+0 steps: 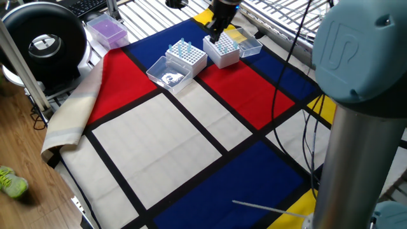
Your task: Transfer all medium pipette tips from one holder to another
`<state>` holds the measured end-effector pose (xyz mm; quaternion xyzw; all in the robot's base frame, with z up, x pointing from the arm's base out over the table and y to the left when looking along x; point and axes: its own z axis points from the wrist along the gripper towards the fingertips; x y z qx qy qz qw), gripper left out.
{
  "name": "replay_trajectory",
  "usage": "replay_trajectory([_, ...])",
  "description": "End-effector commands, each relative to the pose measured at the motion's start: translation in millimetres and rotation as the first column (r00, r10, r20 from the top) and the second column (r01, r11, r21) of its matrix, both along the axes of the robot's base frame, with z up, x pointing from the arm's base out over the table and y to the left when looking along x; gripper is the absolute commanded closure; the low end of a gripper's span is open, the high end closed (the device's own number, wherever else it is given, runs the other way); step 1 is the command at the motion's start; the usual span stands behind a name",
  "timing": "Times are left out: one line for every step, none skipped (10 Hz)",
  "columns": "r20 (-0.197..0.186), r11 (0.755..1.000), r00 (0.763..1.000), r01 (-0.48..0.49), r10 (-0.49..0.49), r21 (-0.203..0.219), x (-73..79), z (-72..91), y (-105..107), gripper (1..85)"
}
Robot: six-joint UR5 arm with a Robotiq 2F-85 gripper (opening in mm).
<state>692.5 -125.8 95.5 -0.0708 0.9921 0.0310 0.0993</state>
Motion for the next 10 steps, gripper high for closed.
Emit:
replay_trajectory([0.003,1.000,1.000,0.016,-0.016,0.019,19.4,0.8,24.9,60.0])
replay_trajectory([0.003,0.999,1.000,0.025,-0.025,0.021,24.2,-0.1,30.0,60.0])
replay_trajectory([0.006,0.999,1.000,0.029,-0.030,0.020,27.9,-0.9,33.0,60.0])
replay_trajectory([0.009,0.999,0.999,0.036,-0.036,0.022,31.2,-1.3,36.5,60.0])
replay_trajectory([0.008,0.999,0.999,0.045,-0.045,0.022,33.3,0.1,41.2,60.0])
replay_trajectory([0.002,0.998,0.998,0.056,-0.056,0.020,34.9,3.2,47.8,60.0])
replay_trajectory([0.002,0.998,0.998,0.065,-0.065,0.020,38.6,2.9,54.7,60.0])
replay_trajectory([0.007,0.997,0.997,0.072,-0.072,0.022,43.0,-1.0,61.4,60.0])
replay_trajectory([0.013,0.997,0.997,0.073,-0.074,0.024,45.9,-4.1,64.3,60.0])
replay_trajectory([0.013,0.997,0.997,0.070,-0.071,0.023,46.2,-4.6,64.3,60.0])
